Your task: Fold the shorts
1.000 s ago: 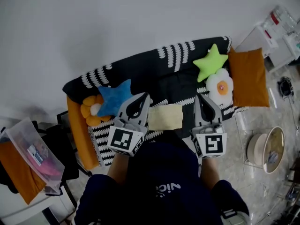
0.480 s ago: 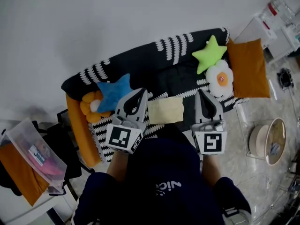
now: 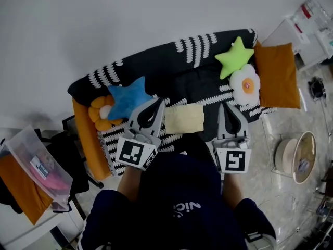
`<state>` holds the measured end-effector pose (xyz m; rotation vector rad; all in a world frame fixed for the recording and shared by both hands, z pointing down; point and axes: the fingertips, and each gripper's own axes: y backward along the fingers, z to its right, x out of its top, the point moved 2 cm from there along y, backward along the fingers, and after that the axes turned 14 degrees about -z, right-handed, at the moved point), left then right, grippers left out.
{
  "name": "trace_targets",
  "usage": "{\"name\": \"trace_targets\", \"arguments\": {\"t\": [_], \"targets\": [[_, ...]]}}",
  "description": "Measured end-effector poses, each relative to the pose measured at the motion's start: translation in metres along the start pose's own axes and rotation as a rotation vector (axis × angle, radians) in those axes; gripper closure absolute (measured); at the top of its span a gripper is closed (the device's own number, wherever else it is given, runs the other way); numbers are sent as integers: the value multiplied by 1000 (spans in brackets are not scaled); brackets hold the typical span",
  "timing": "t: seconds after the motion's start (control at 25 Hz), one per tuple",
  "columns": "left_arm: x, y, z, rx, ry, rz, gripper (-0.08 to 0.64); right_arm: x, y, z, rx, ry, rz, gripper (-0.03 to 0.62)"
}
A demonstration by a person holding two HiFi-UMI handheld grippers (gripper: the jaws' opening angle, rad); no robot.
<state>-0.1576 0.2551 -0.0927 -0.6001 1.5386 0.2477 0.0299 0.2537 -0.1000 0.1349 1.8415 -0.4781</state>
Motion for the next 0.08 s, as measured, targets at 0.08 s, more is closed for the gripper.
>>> {"name": "trace_targets", "arguments": {"t": [0.08], "targets": [[1,-2,-1,12,-29,-6,558,-1,-3,2,-5,5,-9,584]]}}
